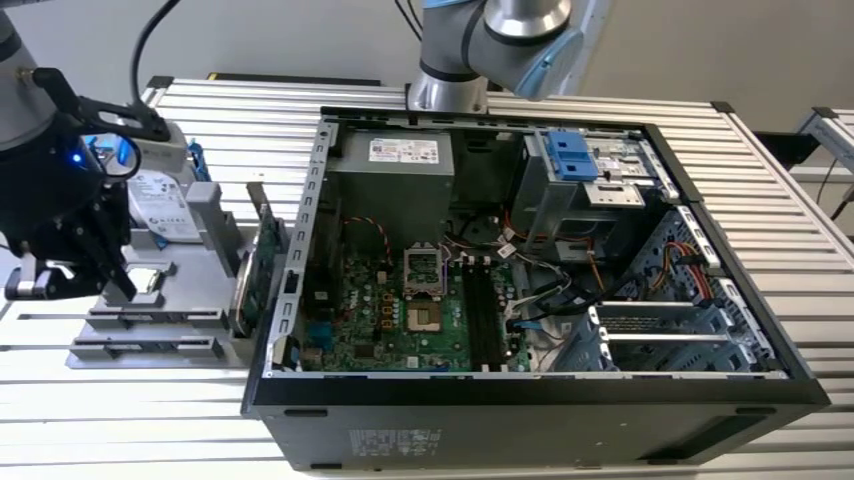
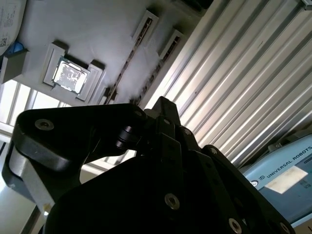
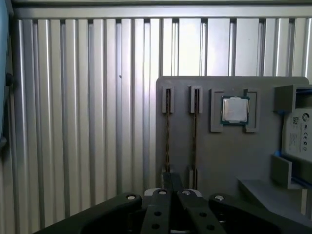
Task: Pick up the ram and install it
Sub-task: 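Pick up the ram and move it above insertion slot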
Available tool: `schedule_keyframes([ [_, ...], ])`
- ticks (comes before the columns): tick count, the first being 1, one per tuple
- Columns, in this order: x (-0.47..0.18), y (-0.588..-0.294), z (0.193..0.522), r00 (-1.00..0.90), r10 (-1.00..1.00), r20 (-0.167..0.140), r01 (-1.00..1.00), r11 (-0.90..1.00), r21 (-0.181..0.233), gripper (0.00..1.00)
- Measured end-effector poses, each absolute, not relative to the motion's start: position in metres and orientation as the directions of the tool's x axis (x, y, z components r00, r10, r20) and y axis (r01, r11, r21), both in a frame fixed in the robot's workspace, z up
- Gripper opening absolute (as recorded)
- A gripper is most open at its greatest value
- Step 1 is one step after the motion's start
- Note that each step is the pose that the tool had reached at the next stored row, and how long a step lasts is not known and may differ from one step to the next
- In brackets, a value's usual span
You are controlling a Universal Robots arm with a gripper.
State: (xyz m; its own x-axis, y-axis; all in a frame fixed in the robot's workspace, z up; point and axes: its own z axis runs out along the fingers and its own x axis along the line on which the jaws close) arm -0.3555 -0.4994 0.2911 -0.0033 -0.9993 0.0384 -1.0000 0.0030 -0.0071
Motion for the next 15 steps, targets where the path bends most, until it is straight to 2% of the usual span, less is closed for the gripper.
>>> schedule_keyframes([
  [15,-0.3555,-0.4994,0.2835,-0.003,-0.999,0.038,-1.000,0.003,-0.007,0.00],
])
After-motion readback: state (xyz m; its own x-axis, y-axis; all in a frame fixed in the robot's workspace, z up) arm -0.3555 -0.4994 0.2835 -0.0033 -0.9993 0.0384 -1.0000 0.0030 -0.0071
